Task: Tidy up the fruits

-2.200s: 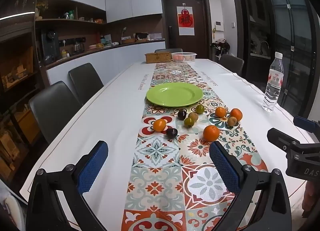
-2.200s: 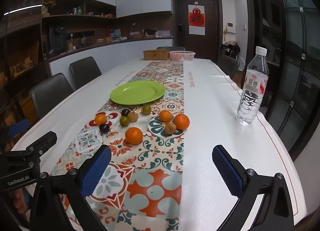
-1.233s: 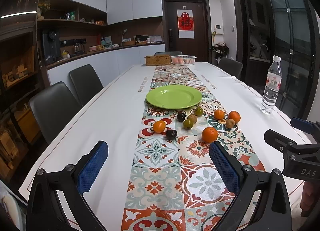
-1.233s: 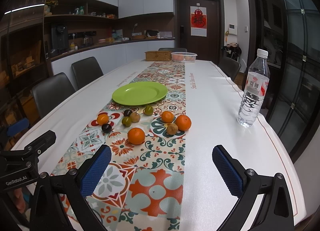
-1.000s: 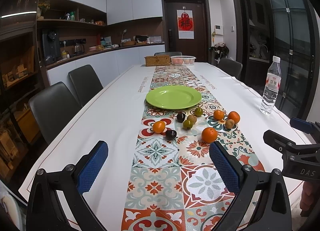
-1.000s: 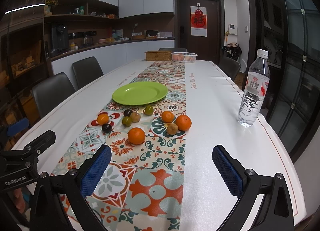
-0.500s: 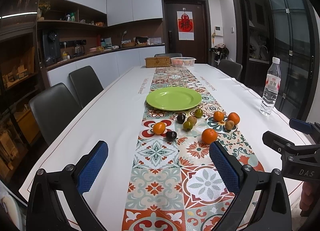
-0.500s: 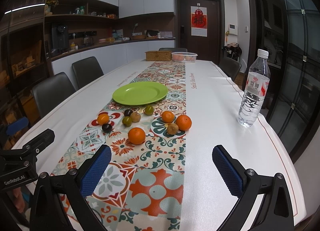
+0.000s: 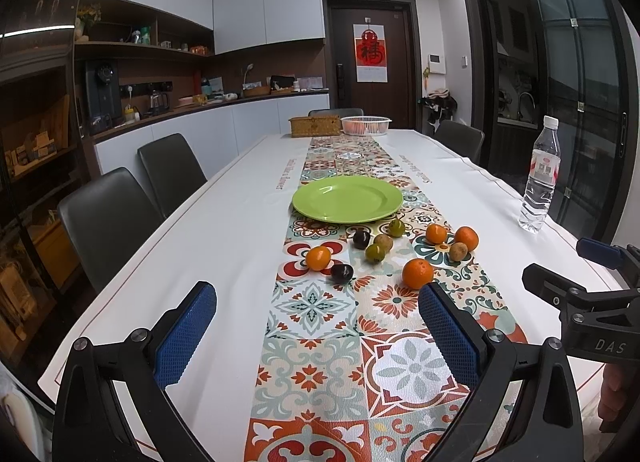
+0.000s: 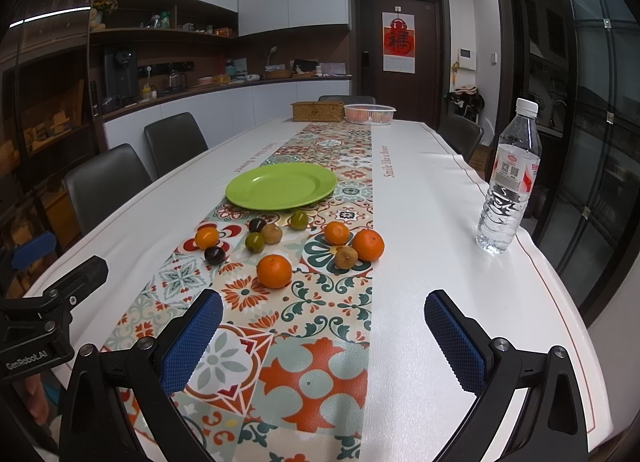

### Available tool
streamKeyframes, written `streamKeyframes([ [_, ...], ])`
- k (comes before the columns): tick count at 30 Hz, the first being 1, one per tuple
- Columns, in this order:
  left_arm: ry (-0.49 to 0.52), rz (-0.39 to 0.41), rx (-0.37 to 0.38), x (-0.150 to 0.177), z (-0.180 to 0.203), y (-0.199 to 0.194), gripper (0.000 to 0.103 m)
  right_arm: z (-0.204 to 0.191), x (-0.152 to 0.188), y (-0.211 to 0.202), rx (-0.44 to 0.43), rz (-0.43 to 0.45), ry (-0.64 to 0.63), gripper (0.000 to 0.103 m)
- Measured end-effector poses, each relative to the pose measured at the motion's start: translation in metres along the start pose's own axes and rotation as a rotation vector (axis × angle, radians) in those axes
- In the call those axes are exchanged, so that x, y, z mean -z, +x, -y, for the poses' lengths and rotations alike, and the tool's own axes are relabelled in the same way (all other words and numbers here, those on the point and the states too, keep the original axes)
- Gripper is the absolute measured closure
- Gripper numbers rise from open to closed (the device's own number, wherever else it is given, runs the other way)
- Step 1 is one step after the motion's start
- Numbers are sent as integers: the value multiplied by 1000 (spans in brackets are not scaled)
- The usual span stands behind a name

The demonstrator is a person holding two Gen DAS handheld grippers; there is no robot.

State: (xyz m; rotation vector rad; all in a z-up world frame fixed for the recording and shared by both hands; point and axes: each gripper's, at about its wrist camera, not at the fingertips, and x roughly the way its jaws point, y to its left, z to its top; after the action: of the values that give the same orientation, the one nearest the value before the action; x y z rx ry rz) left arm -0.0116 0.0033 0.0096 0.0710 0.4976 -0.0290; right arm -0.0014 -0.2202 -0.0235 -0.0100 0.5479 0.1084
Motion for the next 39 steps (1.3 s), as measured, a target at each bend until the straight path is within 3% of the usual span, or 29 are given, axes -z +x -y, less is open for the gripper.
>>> streamKeyframes([
  [24, 0, -4, 14, -1, -1, 1, 0, -9, 3, 9, -5, -32, -20, 1],
  [39, -1, -51, 53, 0, -15, 37, 4, -19, -1, 37, -25, -69, -61, 1],
])
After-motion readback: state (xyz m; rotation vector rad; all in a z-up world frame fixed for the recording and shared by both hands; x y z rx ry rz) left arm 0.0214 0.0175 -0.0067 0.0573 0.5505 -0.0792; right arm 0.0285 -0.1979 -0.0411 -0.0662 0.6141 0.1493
